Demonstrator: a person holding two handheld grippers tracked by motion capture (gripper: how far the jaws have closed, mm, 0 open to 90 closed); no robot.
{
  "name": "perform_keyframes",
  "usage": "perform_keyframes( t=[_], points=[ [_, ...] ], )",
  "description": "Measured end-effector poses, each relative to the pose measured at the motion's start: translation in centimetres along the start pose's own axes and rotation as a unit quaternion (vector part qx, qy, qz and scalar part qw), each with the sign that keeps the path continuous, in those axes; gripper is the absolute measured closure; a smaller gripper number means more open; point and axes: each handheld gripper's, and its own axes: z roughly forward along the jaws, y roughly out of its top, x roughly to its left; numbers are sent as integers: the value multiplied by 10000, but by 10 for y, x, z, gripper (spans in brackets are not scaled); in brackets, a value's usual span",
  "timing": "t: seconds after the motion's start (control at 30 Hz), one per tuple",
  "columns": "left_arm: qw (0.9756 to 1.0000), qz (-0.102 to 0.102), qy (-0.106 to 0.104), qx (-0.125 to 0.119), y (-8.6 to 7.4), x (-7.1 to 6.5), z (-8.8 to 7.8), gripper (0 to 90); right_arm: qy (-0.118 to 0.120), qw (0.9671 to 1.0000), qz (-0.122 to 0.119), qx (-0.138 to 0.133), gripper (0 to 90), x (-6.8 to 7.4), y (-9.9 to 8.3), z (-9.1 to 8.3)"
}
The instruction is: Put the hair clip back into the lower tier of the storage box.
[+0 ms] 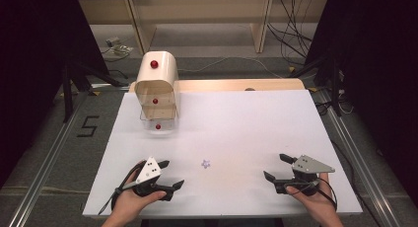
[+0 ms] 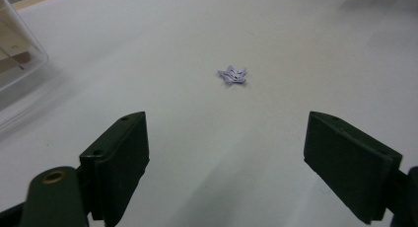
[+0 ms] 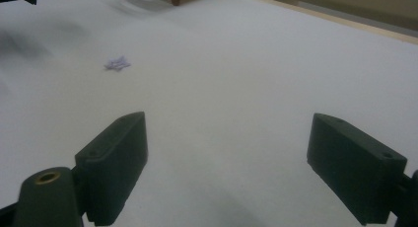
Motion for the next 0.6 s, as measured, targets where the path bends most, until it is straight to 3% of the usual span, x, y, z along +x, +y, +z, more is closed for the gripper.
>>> perform_keyframes(
  t=[0.37,0.6],
  points=[
    [10000,61,45,37,8,-4,10,201,-21,10000,-34,32,163,2,1,2],
    [9995,68,64,302,15,-5,28,258,-8,10000,-35,20,163,1,1,2]
  ],
)
